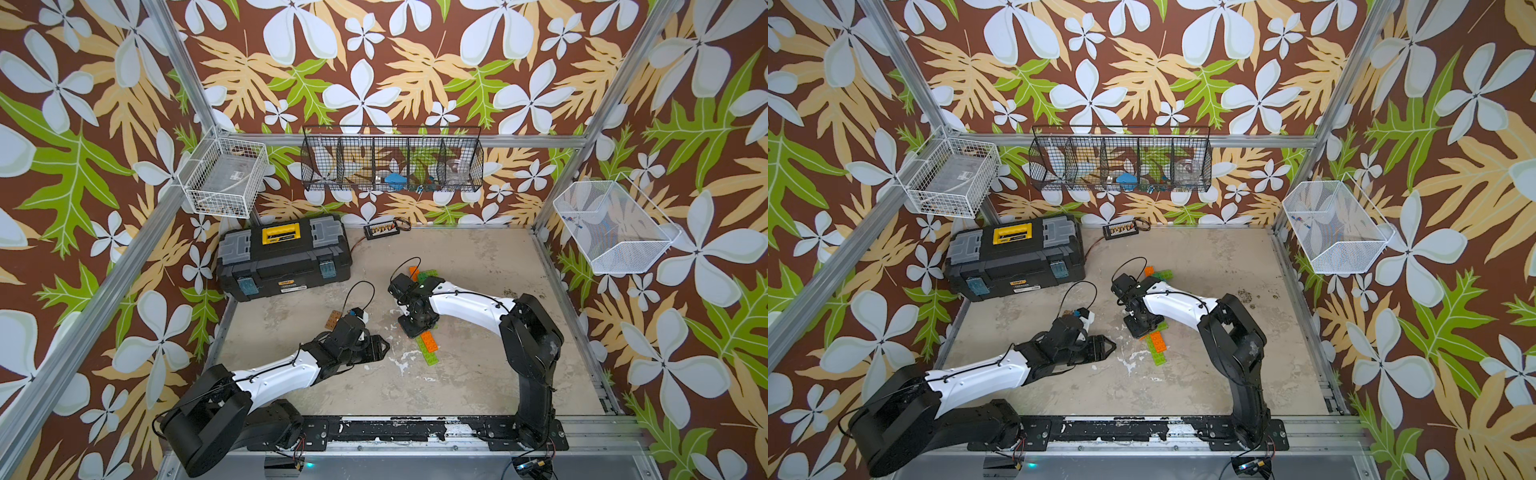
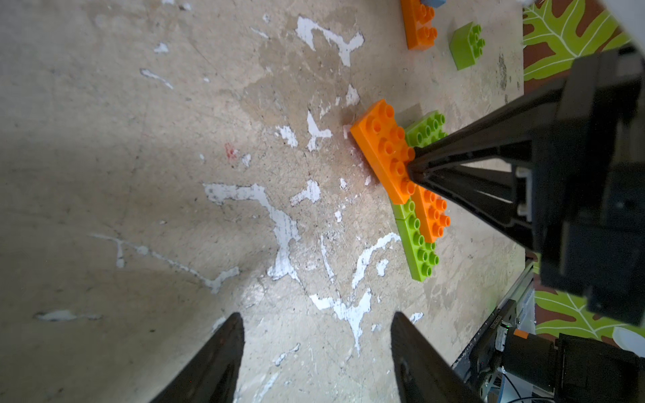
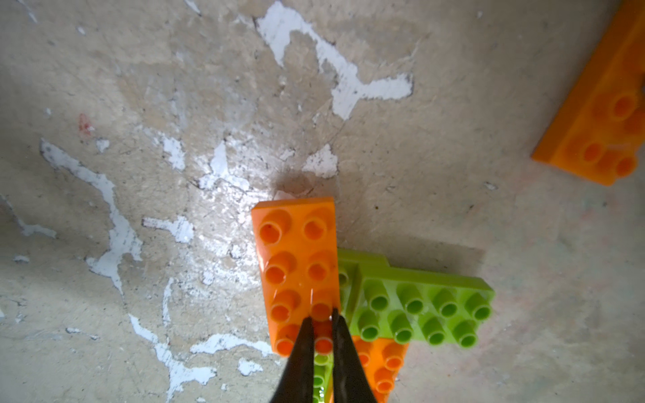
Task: Assemble a small pinwheel with lego
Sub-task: Assemble the lego brick with the lego brick.
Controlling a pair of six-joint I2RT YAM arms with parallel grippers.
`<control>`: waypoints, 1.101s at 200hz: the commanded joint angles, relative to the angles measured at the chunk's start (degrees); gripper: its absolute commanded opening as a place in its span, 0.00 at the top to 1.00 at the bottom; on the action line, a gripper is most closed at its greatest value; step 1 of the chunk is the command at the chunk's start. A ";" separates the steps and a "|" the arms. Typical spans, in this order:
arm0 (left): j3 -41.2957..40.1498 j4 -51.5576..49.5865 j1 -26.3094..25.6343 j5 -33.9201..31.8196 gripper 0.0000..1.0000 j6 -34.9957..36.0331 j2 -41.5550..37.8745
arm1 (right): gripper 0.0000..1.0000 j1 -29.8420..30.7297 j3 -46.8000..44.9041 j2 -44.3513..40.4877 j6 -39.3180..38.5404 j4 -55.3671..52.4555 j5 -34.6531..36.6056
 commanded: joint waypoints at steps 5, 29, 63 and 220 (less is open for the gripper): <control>0.49 1.05 -0.18 0.31 0.32 0.54 0.37 | 0.87 -0.18 -0.48 -0.73 1.31 -0.46 0.23; 0.63 1.12 -0.27 0.43 0.32 0.58 0.80 | 0.87 -0.36 -1.55 -0.27 1.64 0.04 0.07; 0.71 1.14 -0.36 0.40 0.32 0.72 1.02 | 0.87 -0.95 -2.97 0.49 2.08 1.13 -0.32; 1.85 1.25 -0.45 0.84 0.32 1.24 2.74 | 0.90 -2.69 -6.30 0.60 2.72 2.42 -0.63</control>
